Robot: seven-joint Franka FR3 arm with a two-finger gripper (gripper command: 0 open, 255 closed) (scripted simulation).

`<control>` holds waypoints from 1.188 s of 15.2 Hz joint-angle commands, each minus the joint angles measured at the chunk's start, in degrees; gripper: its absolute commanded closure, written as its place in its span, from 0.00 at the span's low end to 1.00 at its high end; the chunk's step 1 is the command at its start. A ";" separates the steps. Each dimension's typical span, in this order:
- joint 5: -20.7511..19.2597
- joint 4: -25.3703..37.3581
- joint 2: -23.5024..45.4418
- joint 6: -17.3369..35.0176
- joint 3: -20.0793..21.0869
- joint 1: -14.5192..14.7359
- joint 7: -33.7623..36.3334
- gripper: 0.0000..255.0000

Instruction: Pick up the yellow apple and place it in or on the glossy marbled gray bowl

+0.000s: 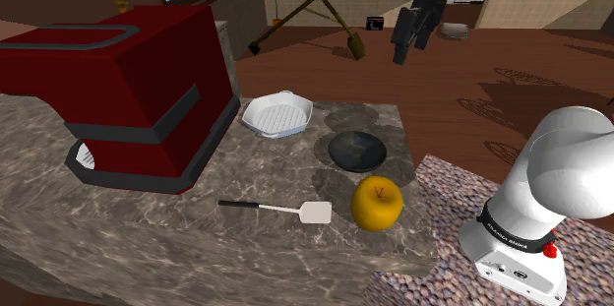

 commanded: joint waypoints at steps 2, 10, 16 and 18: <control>0.24 -1.60 -0.56 1.45 0.56 1.27 -1.38 0.00; 2.42 -14.51 -5.26 12.77 4.92 12.23 -12.34 0.00; 4.33 -24.40 -9.00 20.95 8.08 21.68 -20.33 0.00; 5.03 -27.75 -10.27 23.62 9.11 25.13 -22.91 0.00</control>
